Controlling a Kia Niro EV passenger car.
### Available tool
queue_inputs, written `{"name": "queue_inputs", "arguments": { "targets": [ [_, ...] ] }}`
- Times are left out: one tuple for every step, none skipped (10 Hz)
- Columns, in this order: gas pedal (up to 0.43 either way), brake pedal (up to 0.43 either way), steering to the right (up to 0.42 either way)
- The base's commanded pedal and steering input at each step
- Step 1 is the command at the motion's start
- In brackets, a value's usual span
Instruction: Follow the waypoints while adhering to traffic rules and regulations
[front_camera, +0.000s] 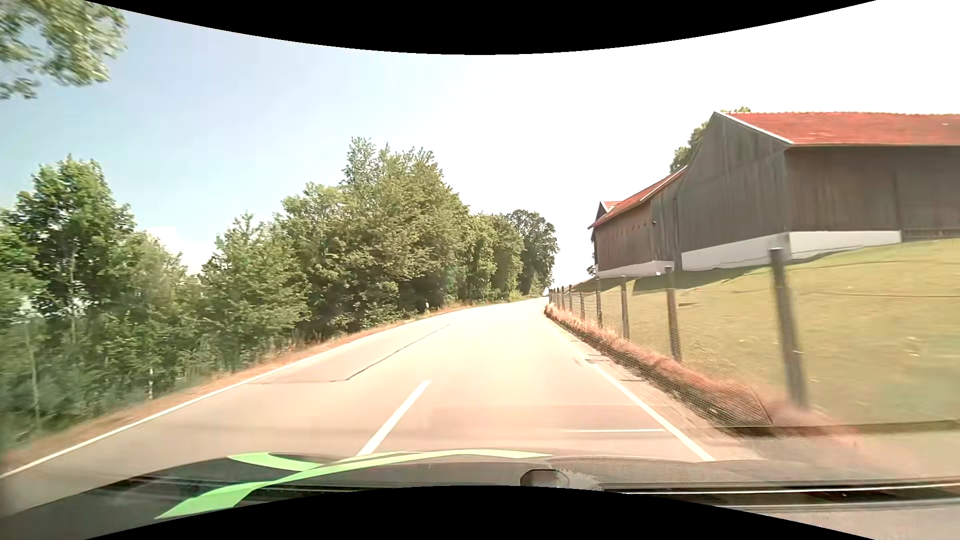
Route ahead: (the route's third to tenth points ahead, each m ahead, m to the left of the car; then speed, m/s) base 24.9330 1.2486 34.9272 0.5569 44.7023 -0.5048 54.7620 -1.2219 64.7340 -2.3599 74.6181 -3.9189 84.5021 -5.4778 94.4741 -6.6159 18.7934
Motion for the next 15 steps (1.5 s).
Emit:
{"name": "queue_inputs", "arguments": {
  "targets": [
    [0.098, 0.0, 0.005],
    [0.098, 0.0, 0.005],
    [0.098, 0.0, 0.005],
    [0.098, 0.0, 0.005],
    [0.098, 0.0, 0.005],
    [0.098, 0.0, 0.005],
    [0.11, 0.0, 0.005],
    [0.13, 0.0, 0.007],
    [0.138, 0.0, 0.012],
    [0.157, 0.0, 0.013],
    [0.169, 0.0, 0.013],
    [0.177, 0.0, 0.013],
    [0.209, 0.0, 0.013],
    [0.228, 0.0, 0.013],
    [0.248, 0.0, 0.013]
  ]
}}
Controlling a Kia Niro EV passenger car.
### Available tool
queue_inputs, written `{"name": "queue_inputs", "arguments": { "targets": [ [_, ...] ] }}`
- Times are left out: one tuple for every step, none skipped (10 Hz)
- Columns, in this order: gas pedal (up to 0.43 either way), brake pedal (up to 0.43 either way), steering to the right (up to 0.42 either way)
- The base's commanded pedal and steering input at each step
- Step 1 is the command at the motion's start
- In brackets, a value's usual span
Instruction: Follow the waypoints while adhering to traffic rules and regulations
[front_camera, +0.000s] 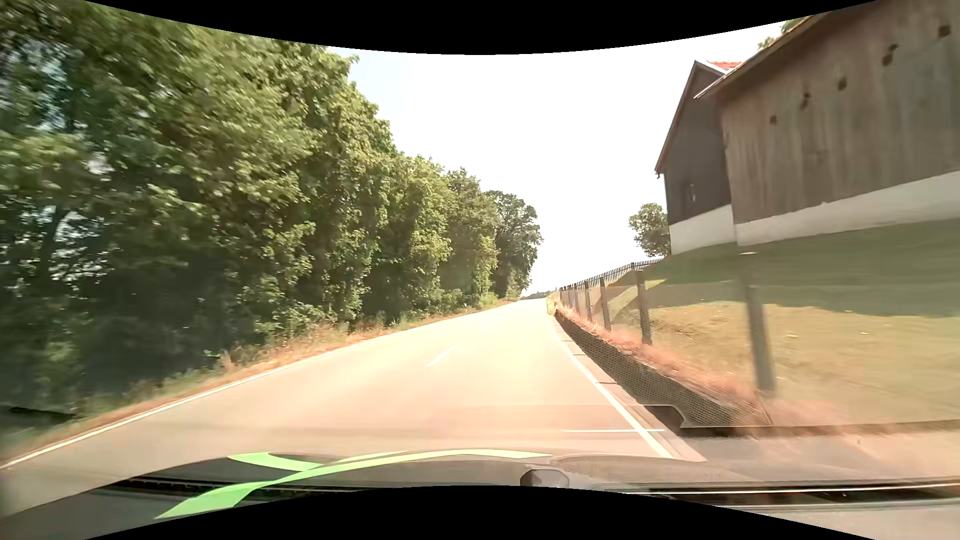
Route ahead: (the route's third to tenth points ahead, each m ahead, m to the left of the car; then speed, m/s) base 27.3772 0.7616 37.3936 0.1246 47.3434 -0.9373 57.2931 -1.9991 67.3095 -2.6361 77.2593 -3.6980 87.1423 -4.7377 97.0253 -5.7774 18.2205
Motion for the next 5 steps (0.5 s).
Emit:
{"name": "queue_inputs", "arguments": {
  "targets": [
    [0.26, 0.0, 0.013],
    [0.28, 0.0, 0.012],
    [0.287, 0.0, 0.012],
    [0.299, 0.0, 0.012],
    [0.311, 0.0, 0.011]
  ]
}}
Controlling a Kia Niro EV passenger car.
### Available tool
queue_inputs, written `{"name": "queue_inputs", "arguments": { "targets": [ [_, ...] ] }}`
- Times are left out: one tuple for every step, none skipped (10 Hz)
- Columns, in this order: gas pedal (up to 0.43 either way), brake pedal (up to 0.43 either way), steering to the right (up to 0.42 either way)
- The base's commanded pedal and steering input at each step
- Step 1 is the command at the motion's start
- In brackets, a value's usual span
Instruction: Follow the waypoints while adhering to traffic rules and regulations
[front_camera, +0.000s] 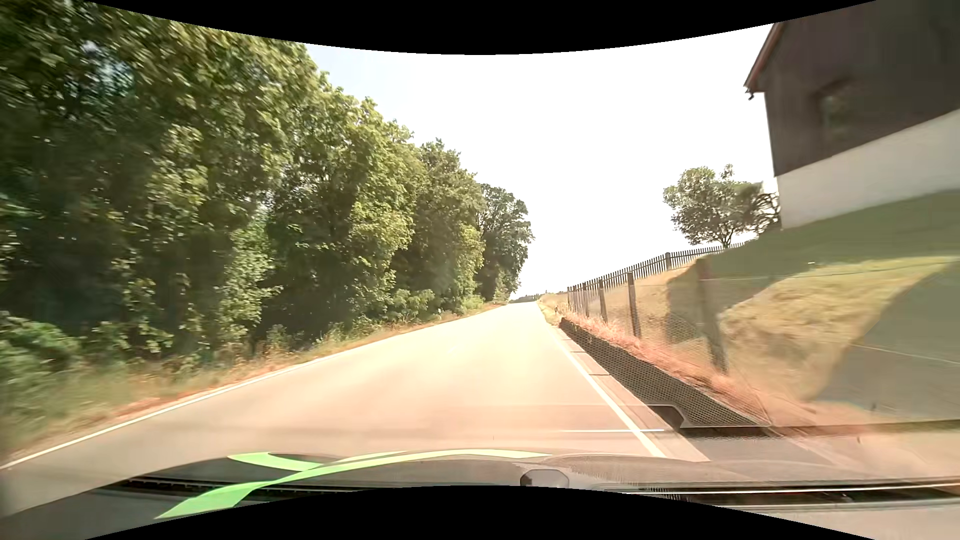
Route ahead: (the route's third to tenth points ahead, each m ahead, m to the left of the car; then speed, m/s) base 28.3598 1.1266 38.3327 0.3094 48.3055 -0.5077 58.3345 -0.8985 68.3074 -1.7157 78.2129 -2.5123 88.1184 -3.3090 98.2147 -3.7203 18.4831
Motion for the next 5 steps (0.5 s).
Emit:
{"name": "queue_inputs", "arguments": {
  "targets": [
    [0.319, 0.0, 0.011],
    [0.331, 0.0, 0.011],
    [0.331, 0.0, 0.011],
    [0.331, 0.0, 0.008],
    [0.331, 0.0, 0.005]
  ]
}}
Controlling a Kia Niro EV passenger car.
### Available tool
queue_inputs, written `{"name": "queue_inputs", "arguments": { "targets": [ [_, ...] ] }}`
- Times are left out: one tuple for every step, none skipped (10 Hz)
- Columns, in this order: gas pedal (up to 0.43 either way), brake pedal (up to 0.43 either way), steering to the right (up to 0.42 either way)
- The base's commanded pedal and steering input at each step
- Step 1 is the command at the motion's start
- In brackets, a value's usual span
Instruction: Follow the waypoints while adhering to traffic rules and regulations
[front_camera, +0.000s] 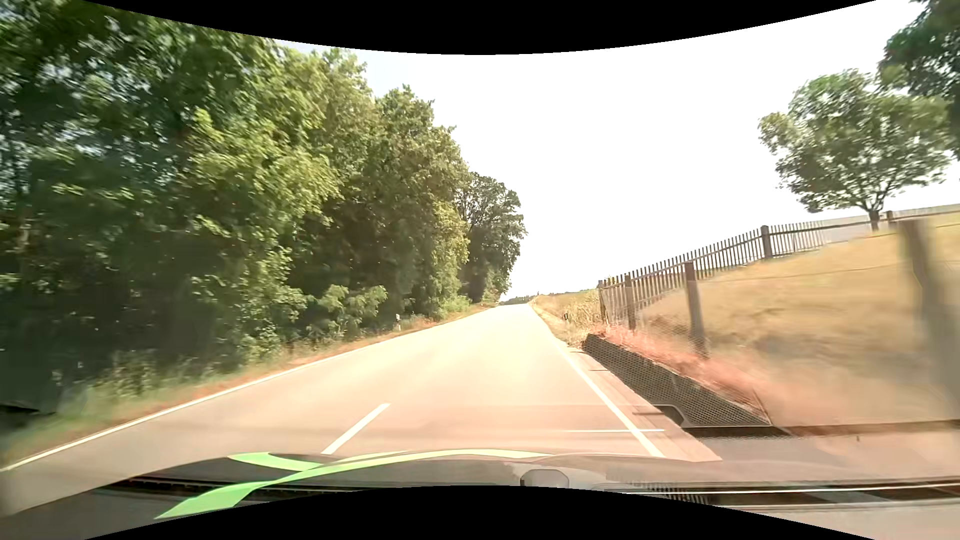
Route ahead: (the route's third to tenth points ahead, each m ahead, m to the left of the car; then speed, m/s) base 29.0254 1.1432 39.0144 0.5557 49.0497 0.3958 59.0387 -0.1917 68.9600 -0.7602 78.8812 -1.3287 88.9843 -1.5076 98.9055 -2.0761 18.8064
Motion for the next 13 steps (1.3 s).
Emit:
{"name": "queue_inputs", "arguments": {
  "targets": [
    [0.331, 0.0, 0.005],
    [0.331, 0.0, 0.005],
    [0.331, 0.0, 0.005],
    [0.331, 0.0, 0.005],
    [0.331, 0.0, 0.005],
    [0.331, 0.0, 0.005],
    [0.339, 0.0, 0.005],
    [0.339, 0.0, 0.005],
    [0.35, 0.0, 0.005],
    [0.35, 0.0, 0.005],
    [0.358, 0.0, 0.005],
    [0.37, 0.0, 0.004],
    [0.37, 0.0, 0.004]
  ]
}}
